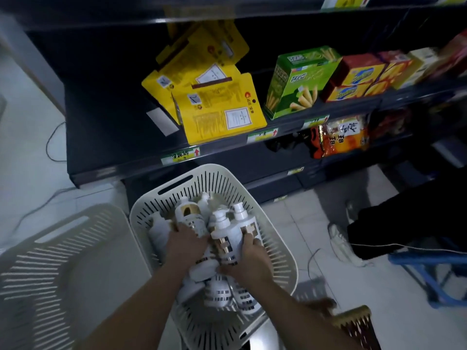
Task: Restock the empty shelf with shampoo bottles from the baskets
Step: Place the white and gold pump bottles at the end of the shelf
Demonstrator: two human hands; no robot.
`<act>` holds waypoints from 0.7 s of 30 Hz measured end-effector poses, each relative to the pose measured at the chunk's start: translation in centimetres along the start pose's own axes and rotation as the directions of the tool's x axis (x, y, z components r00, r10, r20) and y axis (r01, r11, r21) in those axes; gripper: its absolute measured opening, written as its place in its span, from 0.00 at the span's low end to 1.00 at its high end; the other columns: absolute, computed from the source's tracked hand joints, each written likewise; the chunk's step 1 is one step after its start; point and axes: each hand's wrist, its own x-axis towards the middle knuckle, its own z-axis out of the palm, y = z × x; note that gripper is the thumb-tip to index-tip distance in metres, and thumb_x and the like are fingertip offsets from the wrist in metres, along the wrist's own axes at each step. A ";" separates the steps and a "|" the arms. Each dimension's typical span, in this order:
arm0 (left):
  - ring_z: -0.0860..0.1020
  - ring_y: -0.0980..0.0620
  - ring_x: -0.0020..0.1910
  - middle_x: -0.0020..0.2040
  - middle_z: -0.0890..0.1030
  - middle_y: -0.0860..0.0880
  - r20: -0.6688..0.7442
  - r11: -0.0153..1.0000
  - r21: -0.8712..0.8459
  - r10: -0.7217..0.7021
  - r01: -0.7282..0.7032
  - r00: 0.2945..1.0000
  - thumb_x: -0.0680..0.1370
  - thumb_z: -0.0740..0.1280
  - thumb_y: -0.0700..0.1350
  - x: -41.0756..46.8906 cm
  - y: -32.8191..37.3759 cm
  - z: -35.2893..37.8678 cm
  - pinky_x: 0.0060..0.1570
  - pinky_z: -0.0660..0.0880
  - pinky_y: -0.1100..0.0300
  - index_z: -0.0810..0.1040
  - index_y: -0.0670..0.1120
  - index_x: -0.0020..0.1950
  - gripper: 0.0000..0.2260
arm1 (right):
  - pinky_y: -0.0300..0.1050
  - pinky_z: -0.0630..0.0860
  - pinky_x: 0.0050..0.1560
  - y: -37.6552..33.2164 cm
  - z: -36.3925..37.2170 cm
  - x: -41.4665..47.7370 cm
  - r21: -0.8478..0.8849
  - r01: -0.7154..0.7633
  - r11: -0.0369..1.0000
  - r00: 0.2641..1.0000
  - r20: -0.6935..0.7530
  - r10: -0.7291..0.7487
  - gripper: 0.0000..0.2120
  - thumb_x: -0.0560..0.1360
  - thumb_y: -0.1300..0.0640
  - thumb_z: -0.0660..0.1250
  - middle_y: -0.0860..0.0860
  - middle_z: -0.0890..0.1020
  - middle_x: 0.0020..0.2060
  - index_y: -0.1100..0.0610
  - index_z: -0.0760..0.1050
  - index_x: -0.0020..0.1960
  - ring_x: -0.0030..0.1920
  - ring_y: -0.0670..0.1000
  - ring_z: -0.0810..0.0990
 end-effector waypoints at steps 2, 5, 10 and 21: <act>0.71 0.37 0.65 0.69 0.66 0.36 -0.003 0.998 0.011 -0.067 0.067 0.998 0.73 0.66 0.63 0.2 0.7 0.2 0.59 0.71 0.48 0.48 0.40 0.77 0.45 | 0.49 0.73 0.59 0.1 0.4 0.2 0.003 0.007 1.000 1.000 -0.022 -0.007 0.50 0.60 0.35 0.77 0.55 0.73 0.63 0.57 0.60 0.72 0.62 0.57 0.75; 0.71 0.38 0.65 0.69 0.66 0.37 0.034 0.995 -0.018 -0.102 0.102 0.994 0.69 0.70 0.64 0.8 0.5 0.7 0.61 0.71 0.47 0.48 0.41 0.77 0.49 | 0.49 0.75 0.56 0.4 0.3 0.4 0.041 0.011 0.999 1.000 -0.029 -0.009 0.49 0.60 0.35 0.77 0.54 0.74 0.62 0.57 0.62 0.71 0.60 0.57 0.76; 0.82 0.41 0.48 0.53 0.82 0.39 0.227 0.857 -0.469 -0.119 0.216 0.967 0.59 0.81 0.51 0.0 -1.0 -0.3 0.50 0.80 0.43 0.74 0.41 0.59 0.33 | 0.47 0.79 0.50 1.2 -1.2 0.5 0.367 -0.041 0.929 0.998 0.051 0.024 0.44 0.53 0.37 0.78 0.48 0.82 0.54 0.49 0.70 0.65 0.52 0.51 0.81; 0.77 0.33 0.59 0.61 0.77 0.33 0.555 0.432 -0.806 0.316 0.405 0.770 0.61 0.75 0.32 -7.4 -2.2 -3.7 0.56 0.76 0.38 0.71 0.36 0.67 0.34 | 0.37 0.77 0.29 1.2 -6.2 -0.9 0.754 -0.185 0.630 0.959 0.280 -0.054 0.14 0.69 0.62 0.77 0.47 0.86 0.40 0.54 0.78 0.52 0.34 0.44 0.85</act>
